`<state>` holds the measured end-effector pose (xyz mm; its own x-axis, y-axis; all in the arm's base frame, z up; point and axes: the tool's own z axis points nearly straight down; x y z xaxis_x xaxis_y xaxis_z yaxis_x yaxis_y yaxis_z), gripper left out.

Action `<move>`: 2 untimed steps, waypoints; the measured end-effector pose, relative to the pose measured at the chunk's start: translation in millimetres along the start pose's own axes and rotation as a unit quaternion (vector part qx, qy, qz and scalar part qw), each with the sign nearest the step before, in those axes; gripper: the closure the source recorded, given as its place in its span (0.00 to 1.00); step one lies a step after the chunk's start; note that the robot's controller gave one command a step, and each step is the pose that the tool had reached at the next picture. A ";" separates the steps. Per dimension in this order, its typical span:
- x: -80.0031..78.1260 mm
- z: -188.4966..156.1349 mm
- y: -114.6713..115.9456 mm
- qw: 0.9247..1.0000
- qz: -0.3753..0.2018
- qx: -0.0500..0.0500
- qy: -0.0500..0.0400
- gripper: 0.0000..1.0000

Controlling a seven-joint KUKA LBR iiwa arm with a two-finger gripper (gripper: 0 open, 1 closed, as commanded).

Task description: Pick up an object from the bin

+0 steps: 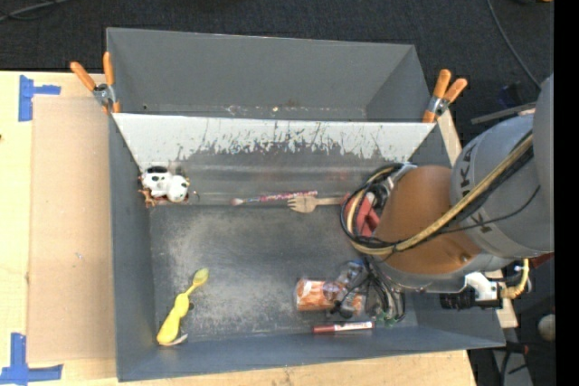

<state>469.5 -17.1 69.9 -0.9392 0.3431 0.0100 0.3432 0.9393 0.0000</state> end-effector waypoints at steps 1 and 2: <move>0.6 -47.4 -0.1 1.000 -0.002 0.000 0.001 1.00; 0.9 -39.7 0.0 1.000 -0.002 0.000 0.001 1.00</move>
Offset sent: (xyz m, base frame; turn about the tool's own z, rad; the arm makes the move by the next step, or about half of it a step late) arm -0.0016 0.0003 0.0269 -0.0016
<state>469.0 -16.9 109.7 -0.9405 0.3395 0.0124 0.3395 0.9406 -0.0007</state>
